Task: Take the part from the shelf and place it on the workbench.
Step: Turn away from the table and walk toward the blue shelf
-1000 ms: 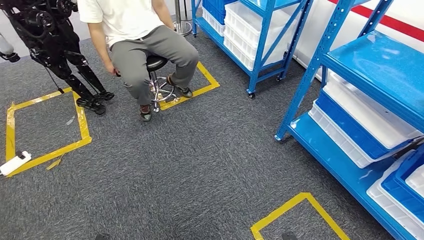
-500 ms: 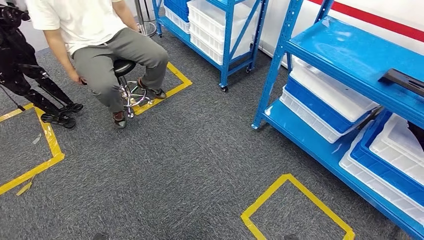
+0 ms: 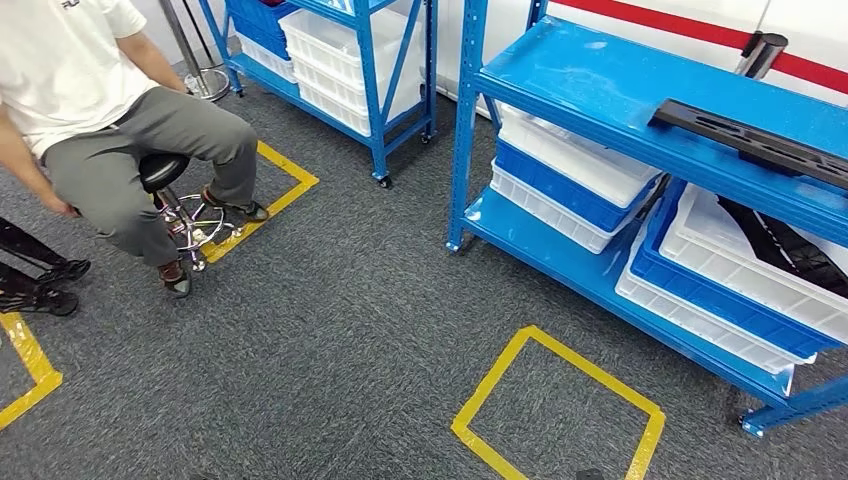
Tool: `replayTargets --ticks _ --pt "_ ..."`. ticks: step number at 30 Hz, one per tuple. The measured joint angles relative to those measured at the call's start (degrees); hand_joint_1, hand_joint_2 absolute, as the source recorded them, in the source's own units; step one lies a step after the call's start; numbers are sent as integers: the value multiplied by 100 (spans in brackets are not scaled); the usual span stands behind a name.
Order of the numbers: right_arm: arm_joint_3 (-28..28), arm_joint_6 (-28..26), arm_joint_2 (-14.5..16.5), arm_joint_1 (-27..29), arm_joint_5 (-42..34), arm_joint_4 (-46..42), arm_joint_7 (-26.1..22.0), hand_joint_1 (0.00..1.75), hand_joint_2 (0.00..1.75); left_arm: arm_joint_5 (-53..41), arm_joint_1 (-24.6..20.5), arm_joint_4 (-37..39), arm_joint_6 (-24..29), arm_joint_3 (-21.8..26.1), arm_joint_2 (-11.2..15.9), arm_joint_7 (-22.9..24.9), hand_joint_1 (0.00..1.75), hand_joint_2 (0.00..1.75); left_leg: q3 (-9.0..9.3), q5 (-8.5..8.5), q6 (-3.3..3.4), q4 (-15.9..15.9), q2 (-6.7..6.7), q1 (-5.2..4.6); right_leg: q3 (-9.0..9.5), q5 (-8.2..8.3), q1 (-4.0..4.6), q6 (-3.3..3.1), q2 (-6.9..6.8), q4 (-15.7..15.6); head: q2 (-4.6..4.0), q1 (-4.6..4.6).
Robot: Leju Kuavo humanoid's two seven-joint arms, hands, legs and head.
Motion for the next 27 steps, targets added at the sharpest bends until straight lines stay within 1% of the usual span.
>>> replayTargets --ticks 1,2,3,4,5,6,7,8,9,10,11,12,13,14,15,16,17,18,19,20,21,22,23,24,25,26,27 --pt "-1 -1 3 -4 -2 0 1 0 0 -9 2 0 -11 -3 4 -2 0 0 83 64 19 -206 -116 -2 -26 5 5 22 64 7 0 -1" --pt "-2 -1 5 -5 -4 0 2 0 0 -13 4 0 -18 -7 6 -3 0 0 110 68 37 -289 -166 -12 -59 16 3 59 131 7 0 0" --pt "-4 -2 5 -1 -5 0 5 0 0 -16 3 -1 -20 -11 6 -4 0 0 116 72 52 -317 -103 -27 -103 33 1 105 202 -1 0 -1" --pt "-5 -2 2 9 -7 1 8 0 0 -19 0 -1 -22 -14 2 -4 0 0 126 96 84 -348 -23 -25 -136 43 -6 141 220 4 0 -2" --pt "-7 -2 1 18 -7 1 11 0 0 -22 -3 -2 -23 -16 -2 -5 0 0 141 120 120 -388 55 -20 -186 22 4 162 131 55 0 2" --pt "-8 -2 1 18 -7 1 16 0 0 -26 -2 -3 -23 -17 -5 -5 0 0 155 145 153 -428 143 -10 -285 -59 17 159 -30 214 0 20" --pt "-9 -2 -2 10 -7 1 19 0 0 -28 3 -4 -23 -18 -9 -5 0 0 165 159 178 -455 240 -4 -430 -200 26 141 -229 502 0 41" --pt "-9 -2 -4 -1 -7 1 22 0 0 -32 10 -4 -23 -18 -10 -6 0 0 165 156 191 -458 335 -18 -627 -373 23 126 -397 880 0 59" --pt "-9 -2 -8 -9 -7 1 24 0 0 -34 18 -4 -22 -17 -11 -6 0 0 162 152 198 -456 435 -26 -827 -530 11 127 -478 1279 0 80" --pt "-10 -2 -14 -9 -8 1 26 0 0 -37 23 -4 -22 -17 -14 -6 0 0 159 147 197 -455 526 -31 -965 -621 -4 149 -509 1565 0 85" --pt "-11 -2 -20 -1 -8 1 28 0 0 -38 23 -4 -23 -17 -17 -6 0 0 158 142 191 -453 609 -31 -994 -622 -18 194 -526 1649 0 90" --pt "-13 -2 -26 8 -8 1 31 0 0 -39 22 -4 -23 -17 -21 -6 0 0 165 134 178 -451 688 -25 -889 -533 -36 258 -554 1481 0 95" --pt "-14 -2 -34 14 -8 1 33 0 0 -39 21 -4 -23 -17 -27 -5 0 0 177 124 161 -449 757 -18 -682 -393 -55 321 -610 1122 0 96" --pt "-15 -2 -40 13 -8 1 33 0 0 -44 20 -6 -23 -18 -31 -5 0 0 195 109 134 -447 823 -23 -431 -252 -70 364 -729 673 0 102" --pt "-16 -2 -43 3 -7 0 33 0 0 -51 20 -8 -22 -18 -33 -5 0 0 213 86 97 -442 886 -35 -217 -135 -62 373 -833 304 0 108" --pt "-16 -4 -44 -5 -8 0 34 0 0 -60 17 -10 -22 -19 -34 -4 0 0 235 65 60 -438 937 -52 -91 -69 -54 347 -900 82 0 101" --pt "-16 -7 -43 -8 -8 0 37 0 0 -70 11 -12 -22 -20 -33 -4 0 0 259 49 25 -437 987 -67 -39 -44 -36 307 -925 -15 0 95" --pt "-16 -9 -44 -5 -9 0 41 0 0 -76 0 -13 -22 -20 -37 -4 0 0 283 40 -9 -441 1037 -65 -54 -32 -13 261 -870 -9 0 84" --pt "-18 -11 -43 4 -11 1 45 0 0 -79 -14 -14 -21 -21 -43 -4 0 0 301 26 -46 -440 1056 -46 -57 -26 -36 211 -807 -11 0 72" --pt "-21 -11 -40 13 -13 1 49 0 0 -81 -27 -15 -19 -22 -48 -4 0 0 304 -13 -82 -410 1002 -20 -54 -21 -48 174 -753 -17 0 67" --pt "-25 -12 -38 16 -14 1 52 0 0 -84 -36 -16 -14 -24 -54 -4 0 0 261 -122 -110 -285 872 3 -49 -8 -64 120 -697 -24 0 56" --pt "-28 -13 -36 11 -16 1 53 0 0 -86 -40 -17 -8 -25 -57 -2 0 0 160 -294 -129 -39 706 20 -29 5 -82 73 -642 -30 0 42" --pt "-30 -13 -33 4 -18 1 54 0 0 -90 -38 -17 -4 -25 -58 2 0 0 3 -505 -130 320 545 24 -33 11 -67 43 -585 -28 0 28" --pt "-32 -13 -33 -1 -21 1 54 0 0 -95 -34 -17 -1 -26 -60 6 0 0 -192 -706 -125 733 448 25 -36 17 -51 15 -520 -26 0 19" --pt "-36 -13 -33 -2 -26 1 55 0 0 -99 -30 -17 -1 -26 -62 10 0 0 -359 -822 -120 1065 415 25 -37 17 -33 7 -449 -25 0 16" --pt "-40 -13 -32 3 -31 1 56 0 0 -107 -28 -17 -2 -27 -63 13 0 0 -454 -824 -108 1227 403 25 -35 18 -16 7 -372 -22 0 15" --pt "-46 -13 -32 10 -36 1 57 0 0 -114 -28 -17 -2 -27 -65 13 0 0 -442 -700 -88 1158 394 24 -27 18 -4 7 -293 -20 0 14"
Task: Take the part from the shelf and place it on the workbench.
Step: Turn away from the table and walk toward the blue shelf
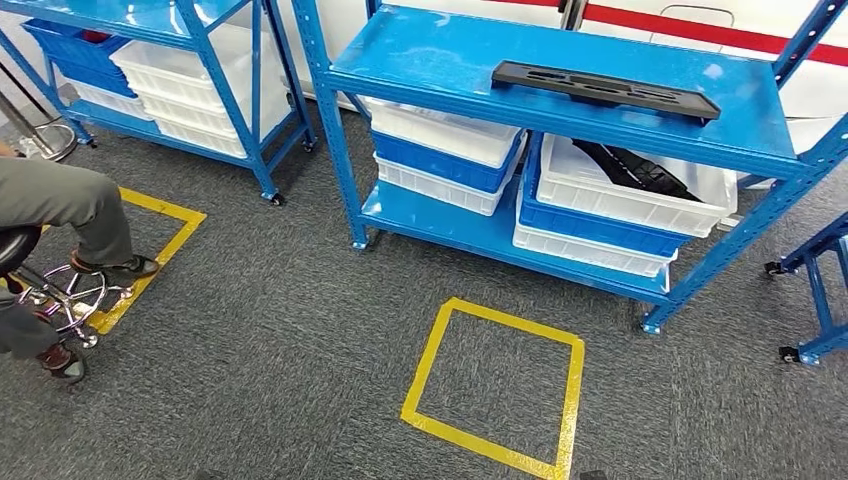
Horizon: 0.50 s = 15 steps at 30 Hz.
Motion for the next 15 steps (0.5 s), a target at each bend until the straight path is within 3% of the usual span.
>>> replayTargets --ticks 1,3,5,6,7,9,11,12,14,15 --pt "-5 0 1 3 -3 0 1 0 0 -5 -2 0 1 -1 -1 -1 0 0 119 215 30 -286 -32 -1 11 0 10 1 82 3 0 -1" --pt "-10 0 10 1 -5 -1 1 0 0 -7 -5 0 9 -2 2 -2 0 0 456 622 114 -1055 -296 2 16 5 31 11 232 12 0 3" --pt "-14 1 20 -12 0 -1 0 0 0 6 -10 -2 30 -4 -1 -2 0 0 620 741 168 -1448 -528 -9 -29 26 24 51 361 17 0 3" --pt "-15 3 26 -14 3 -1 -1 0 0 14 -17 -4 46 -4 -5 -2 0 0 626 732 185 -1477 -538 -23 -60 48 12 88 429 10 0 2" --pt "-16 4 25 -10 5 -1 -1 0 0 21 -30 -8 66 -2 -24 -2 0 0 635 749 199 -1513 -463 -33 -102 73 3 129 494 -9 0 -5" --pt "-18 7 31 4 -1 0 -1 0 0 25 -66 -15 99 3 -58 -1 0 0 665 815 247 -1614 -298 -24 -220 28 18 166 332 123 0 9" --pt "-24 7 26 -17 -15 0 0 0 0 25 -79 -16 111 5 -81 -1 0 0 683 859 274 -1682 -111 -13 -506 -227 30 133 -31 673 0 46" --pt "-29 7 19 -33 -26 0 0 0 0 25 -77 -16 113 7 -89 -2 0 0 677 859 280 -1683 -18 -22 -700 -390 24 122 -142 1060 0 62" --pt "-43 8 2 -34 -51 0 2 0 0 25 -79 -15 113 8 -108 -10 0 0 673 853 276 -1679 169 -36 -964 -565 -5 164 -224 1606 0 75" --pt "-49 8 -5 -24 -57 0 3 0 0 25 -86 -15 113 8 -117 -21 0 0 674 848 269 -1677 251 -36 -942 -532 -23 217 -247 1593 0 81"
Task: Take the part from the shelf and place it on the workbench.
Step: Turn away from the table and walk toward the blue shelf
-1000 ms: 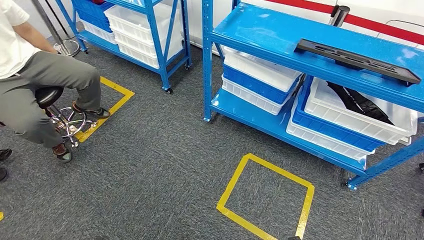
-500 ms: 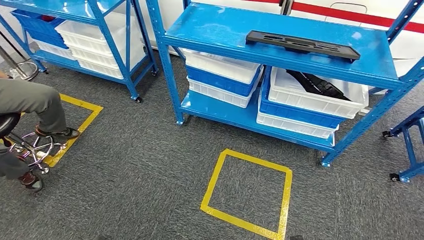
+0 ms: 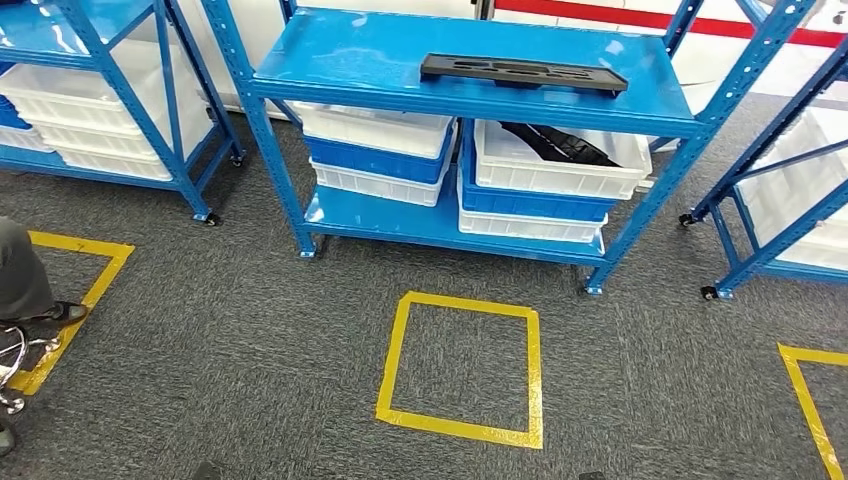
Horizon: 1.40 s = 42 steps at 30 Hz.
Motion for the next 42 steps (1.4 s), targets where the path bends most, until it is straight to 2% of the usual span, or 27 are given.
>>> replayTargets --ticks 1,2,3,4,5,6,7,9,10,14,17,21,23,24,25,27,28,29,30,31,32,33,34,37,39,40,42 --pt "-5 0 -7 8 2 -1 1 0 0 0 -8 0 -1 0 -12 -15 0 0 8 -7 -13 1 70 3 151 113 -21 65 -35 -255 0 5" --pt "-7 -5 -15 13 16 -2 -1 0 0 0 -19 -1 -1 0 -24 -35 0 0 21 -18 -35 6 129 2 397 263 -43 127 -104 -680 0 6" --pt "-7 -18 -19 7 43 -3 -3 0 0 0 -29 -2 6 0 -32 -57 0 0 26 -34 -69 13 174 -8 644 387 -54 159 -182 -1087 0 12" --pt "-4 -39 -20 3 78 -4 -6 0 0 0 -46 -3 28 0 -39 -85 0 0 36 -54 -110 21 207 -25 824 480 -59 153 -238 -1406 0 8" --pt "1 -66 -14 6 130 -4 -9 0 0 1 -71 -7 60 0 -42 -116 0 0 39 -88 -137 37 228 -43 928 526 -78 128 -275 -1581 0 -1" --pt "10 -90 -9 11 187 -3 -8 0 0 4 -95 -11 100 -1 -48 -148 0 0 36 -102 -122 46 238 -55 953 537 -84 91 -277 -1622 0 -15" --pt "25 -106 -5 22 241 -3 -3 0 0 10 -121 -16 141 -1 -56 -182 0 0 39 -106 -73 53 238 -58 949 549 -89 68 -263 -1633 0 -36" --pt "57 -116 -5 30 302 -2 5 0 0 48 -156 -25 201 -1 -79 -241 0 0 35 -85 43 53 225 -44 954 553 -70 60 -259 -1634 0 -57" --pt "70 -117 -5 30 307 -2 7 0 0 77 -171 -29 217 0 -89 -274 0 0 37 -77 62 48 219 -35 952 552 -51 57 -257 -1633 0 -66" --pt "99 -97 2 32 295 -1 7 0 0 134 -210 -33 237 0 -125 -352 0 0 34 -53 24 41 216 -6 946 556 -36 23 -257 -1632 0 -82" --pt "104 -75 10 35 298 0 7 0 0 147 -219 -35 265 0 -149 -348 0 0 27 -58 24 52 215 -9 946 557 -41 24 -258 -1631 0 -84" --pt "108 -61 23 30 303 0 13 0 0 179 -228 -36 311 1 -168 -304 0 0 6 -77 19 51 211 -38 958 571 -48 49 -280 -1659 0 -85" --pt "109 -54 18 24 302 -1 31 0 0 181 -239 -40 345 3 -204 -290 0 0 63 -25 6 -63 195 -5 925 547 -36 69 -254 -1612 0 -82" --pt "109 -54 14 24 302 -1 41 0 0 181 -252 -44 369 4 -223 -294 0 0 94 9 -1 -117 184 16 854 475 -31 65 -215 -1466 0 -73" --pt "110 -54 9 29 299 -2 48 0 0 183 -266 -46 398 5 -246 -298 0 0 123 35 -12 -154 173 38 714 344 -34 50 -168 -1182 0 -54" --pt "110 -54 1 48 295 -1 58 0 0 187 -293 -48 467 6 -277 -301 0 0 124 27 -20 -153 147 32 342 35 -47 34 -108 -426 0 -22" --pt "110 -54 -5 60 292 -2 62 0 0 190 -298 -48 489 7 -293 -297 0 0 132 17 -30 -151 132 32 197 -45 -54 56 -98 -152 0 -12" --pt "110 -54 -13 68 292 -2 66 0 0 193 -300 -48 502 7 -306 -292 0 0 146 5 -46 -149 119 36 157 -25 -61 101 -93 -93 0 -7" --pt "109 -54 -19 74 292 -2 67 0 0 195 -301 -48 504 8 -316 -286 0 0 171 -15 -71 -146 109 47 245 98 -73 166 -94 -288 0 1" --pt "109 -54 -26 74 292 -2 68 0 0 196 -302 -48 503 9 -326 -283 0 0 204 -41 -105 -140 102 60 430 280 -92 235 -106 -673 0 4" --pt "109 -52 -28 72 292 -1 68 0 0 197 -302 -48 500 10 -331 -281 0 0 237 -75 -151 -133 100 61 630 429 -101 275 -133 -1068 0 13" --pt "110 -50 -24 70 292 0 68 0 0 197 -307 -48 498 11 -335 -281 0 0 260 -114 -201 -119 100 54 797 532 -100 275 -146 -1397 0 20" --pt "110 -46 -19 69 292 2 67 0 0 197 -313 -48 500 11 -334 -280 0 0 273 -143 -241 -106 101 38 888 565 -92 227 -157 -1564 0 21" --pt "110 -40 -11 81 291 4 68 0 0 200 -327 -48 510 11 -339 -273 0 0 288 -198 -300 -86 102 46 927 506 -68 18 -109 -1595 0 -7" --pt "110 -40 -10 78 295 4 68 0 0 211 -338 -49 505 10 -345 -270 0 0 201 -341 -318 132 4 86 958 469 -61 -78 -61 -1591 0 -28" --pt "110 -40 -10 67 297 4 68 0 0 218 -344 -50 506 9 -348 -270 0 0 58 -472 -320 406 -67 93 982 452 -52 -122 -39 -1593 0 -42" --pt "111 -40 -9 49 301 4 68 0 0 222 -339 -50 520 8 -347 -269 0 0 -428 -749 -291 1217 -170 70 1023 411 -6 -189 4 -1593 0 -61"
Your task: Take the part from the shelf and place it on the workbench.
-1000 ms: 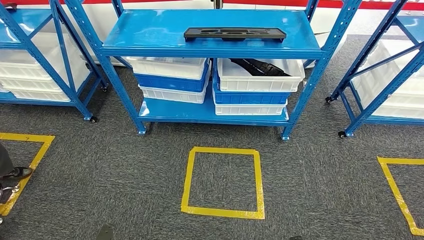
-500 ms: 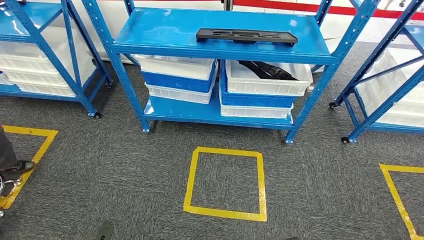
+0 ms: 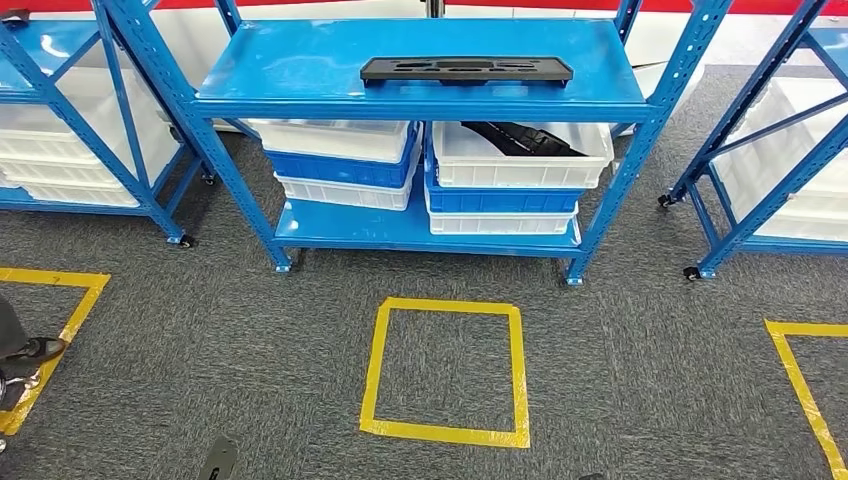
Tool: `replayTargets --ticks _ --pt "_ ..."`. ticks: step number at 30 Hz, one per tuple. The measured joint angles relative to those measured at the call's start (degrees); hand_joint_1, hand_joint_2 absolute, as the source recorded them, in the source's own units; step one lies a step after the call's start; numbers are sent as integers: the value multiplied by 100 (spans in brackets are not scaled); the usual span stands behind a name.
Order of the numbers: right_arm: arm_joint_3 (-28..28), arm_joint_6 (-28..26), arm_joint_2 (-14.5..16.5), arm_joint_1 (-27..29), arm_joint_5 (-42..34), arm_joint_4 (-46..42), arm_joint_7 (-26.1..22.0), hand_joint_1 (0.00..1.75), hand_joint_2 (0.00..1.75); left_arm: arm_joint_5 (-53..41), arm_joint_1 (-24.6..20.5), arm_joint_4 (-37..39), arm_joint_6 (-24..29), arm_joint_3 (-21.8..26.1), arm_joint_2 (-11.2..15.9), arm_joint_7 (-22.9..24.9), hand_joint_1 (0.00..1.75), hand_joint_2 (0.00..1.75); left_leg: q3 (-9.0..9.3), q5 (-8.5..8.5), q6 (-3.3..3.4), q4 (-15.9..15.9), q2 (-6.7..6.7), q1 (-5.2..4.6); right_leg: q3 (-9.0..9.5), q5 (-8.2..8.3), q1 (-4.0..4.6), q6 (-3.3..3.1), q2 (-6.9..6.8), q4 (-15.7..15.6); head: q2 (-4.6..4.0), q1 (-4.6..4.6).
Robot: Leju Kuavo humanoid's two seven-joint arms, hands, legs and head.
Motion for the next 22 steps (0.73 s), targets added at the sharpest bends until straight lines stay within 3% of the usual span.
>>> replayTargets --ticks 1,2,3,4,6,8,9,11,13,16,17,18,19,20,22 --pt "1 -1 1 0 1 0 0 0 0 -1 10 0 8 1 1 1 0 0 -244 -61 24 342 -17 -16 29 -24 29 -34 26 0 0 -5" --pt "1 -2 1 5 1 0 0 0 0 -1 21 0 13 2 1 1 0 0 -422 -15 64 519 -25 -38 68 -53 62 -67 54 0 0 -7" --pt "1 -4 1 9 2 0 0 0 0 -2 30 0 15 3 1 2 0 0 -495 151 125 478 -32 -65 118 -85 98 -92 84 -1 0 -8" --pt "1 -7 1 12 2 0 0 0 0 -2 32 0 15 3 1 1 0 0 -469 401 209 246 -46 -101 172 -118 131 -110 111 -3 0 -7" --pt "1 -13 20 5 3 2 0 0 0 -2 31 -1 13 2 10 -1 0 0 -259 875 446 -444 -104 -207 235 -192 184 -123 157 -14 0 10" --pt "2 -20 41 -8 4 3 1 0 0 -3 24 -8 12 -1 18 -5 0 0 -95 984 602 -878 -139 -290 284 -237 193 -91 187 -33 0 35" --pt "3 -22 47 -11 4 3 1 0 0 -8 21 -11 10 -3 16 -8 0 0 -49 940 626 -960 -132 -307 321 -229 215 -50 192 -16 0 40" --pt "3 -27 37 -3 4 3 5 0 0 -19 23 -17 9 -3 3 -19 0 0 79 929 624 -1104 -127 -304 380 -223 217 12 173 37 0 16" --pt "5 -31 33 -13 3 4 9 0 0 -25 23 -22 13 -4 -3 -28 0 0 228 928 608 -1189 -111 -261 257 -372 215 58 111 309 -1 14" --pt "8 -31 9 -30 4 4 10 0 0 -26 20 -26 17 -5 -27 -40 0 0 295 870 540 -1206 -89 -229 -379 -762 131 131 49 1302 0 31" --pt "8 -31 -3 -19 5 4 12 0 0 -26 27 -26 17 -5 -37 -45 0 0 316 841 506 -1204 -89 -214 -556 -804 90 177 40 1511 0 29" --pt "8 -31 -10 -5 6 4 14 0 0 -26 36 -26 19 -5 -43 -49 0 0 350 807 465 -1201 -90 -189 -630 -745 47 252 29 1513 0 33" --pt "8 -31 -16 7 7 4 16 0 0 -26 44 -26 22 -5 -45 -53 0 0 401 767 416 -1197 -91 -155 -583 -572 -4 350 13 1275 0 36" --pt "8 -31 -21 15 8 4 17 0 0 -26 48 -26 26 -5 -48 -57 0 0 461 719 358 -1191 -91 -123 -457 -316 -63 468 -12 870 0 40" --pt "8 -30 -24 15 9 6 17 0 0 -26 47 -26 34 -5 -45 -63 0 0 555 646 267 -1172 -86 -89 -260 -1 -119 580 -55 267 0 60"
